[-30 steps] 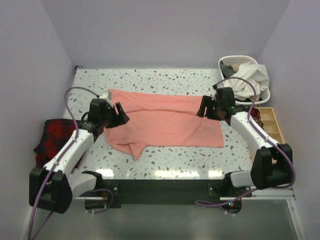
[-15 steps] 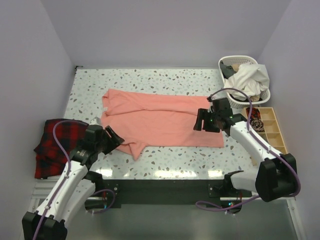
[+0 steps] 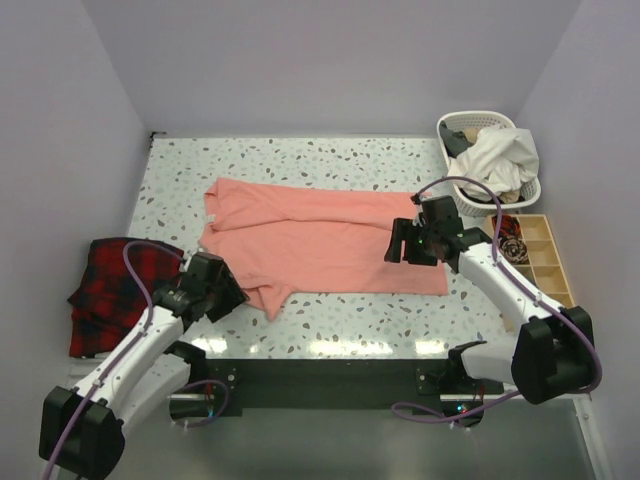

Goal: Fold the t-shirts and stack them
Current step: Fold the flattened tshirt in 1/3 of the way

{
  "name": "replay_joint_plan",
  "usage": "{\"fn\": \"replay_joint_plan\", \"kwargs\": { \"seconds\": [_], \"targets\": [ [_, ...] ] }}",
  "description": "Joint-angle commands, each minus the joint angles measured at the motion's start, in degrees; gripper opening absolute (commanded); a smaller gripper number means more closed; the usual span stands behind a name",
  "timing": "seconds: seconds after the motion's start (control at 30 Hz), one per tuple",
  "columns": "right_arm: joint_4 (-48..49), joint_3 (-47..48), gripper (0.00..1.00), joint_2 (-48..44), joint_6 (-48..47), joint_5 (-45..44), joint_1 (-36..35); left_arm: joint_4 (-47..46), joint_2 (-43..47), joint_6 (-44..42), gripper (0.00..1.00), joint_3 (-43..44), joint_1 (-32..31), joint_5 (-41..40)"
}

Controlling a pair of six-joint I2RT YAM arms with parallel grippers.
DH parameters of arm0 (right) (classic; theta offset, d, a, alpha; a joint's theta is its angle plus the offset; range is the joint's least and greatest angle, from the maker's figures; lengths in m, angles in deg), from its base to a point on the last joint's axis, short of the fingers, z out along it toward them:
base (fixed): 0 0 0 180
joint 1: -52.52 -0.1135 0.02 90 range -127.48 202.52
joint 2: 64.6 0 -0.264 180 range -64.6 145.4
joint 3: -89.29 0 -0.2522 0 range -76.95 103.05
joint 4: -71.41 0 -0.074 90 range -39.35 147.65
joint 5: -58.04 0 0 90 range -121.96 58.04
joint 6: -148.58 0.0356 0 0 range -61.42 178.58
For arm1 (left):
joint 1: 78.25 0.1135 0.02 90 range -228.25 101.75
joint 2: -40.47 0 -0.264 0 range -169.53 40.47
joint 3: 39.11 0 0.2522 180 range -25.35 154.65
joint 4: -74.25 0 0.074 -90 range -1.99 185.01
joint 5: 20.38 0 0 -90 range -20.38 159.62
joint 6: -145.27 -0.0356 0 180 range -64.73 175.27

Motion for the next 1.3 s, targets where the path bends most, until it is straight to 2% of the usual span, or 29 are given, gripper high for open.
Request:
{"fn": "replay_joint_plan", "kwargs": {
  "seconds": [0.0, 0.3, 0.57, 0.77, 0.8, 0.9, 0.93, 1.07, 1.27],
  "targets": [
    [1.0, -0.2, 0.70, -0.2, 0.3, 0.5, -0.3, -2.5, -2.2, 3.1, 0.61, -1.1, -2.3, -3.6],
    [1.8, -0.3, 0.70, 1.8, -0.2, 0.8, -0.3, -7.6, -2.1, 6.2, 0.59, -4.1, -2.5, -9.2],
    [3.9, -0.7, 0.70, 6.0, -0.7, 4.5, -0.3, -15.4, -5.6, 7.5, 0.48, -5.4, -2.5, -10.3],
    [5.7, -1.3, 0.70, 10.9, -0.8, 4.8, -0.4, -18.3, -8.1, 7.2, 0.28, -6.8, -2.6, -9.8],
    [6.5, -1.6, 0.70, 11.8, -0.8, 4.8, -0.4, -19.1, -8.3, 7.2, 0.19, -7.1, -2.6, -9.4],
    [8.2, -1.7, 0.69, 15.9, -0.4, 5.2, -0.4, -19.9, -8.6, 7.2, 0.03, -8.3, -2.7, -8.8],
    [8.6, -1.8, 0.69, 16.9, -0.4, 5.0, -0.3, -19.9, -8.6, 7.1, 0.00, -8.4, -2.7, -8.8],
    [9.0, -1.5, 0.68, 20.7, 0.1, 1.6, -0.4, -17.7, -7.2, 4.5, 0.00, -5.7, -2.7, -4.8],
    [9.4, -1.8, 0.68, 24.1, 1.4, -2.3, -0.4, -3.8, -3.3, -1.2, 0.00, 5.4, -2.6, 3.8]
  ]
}}
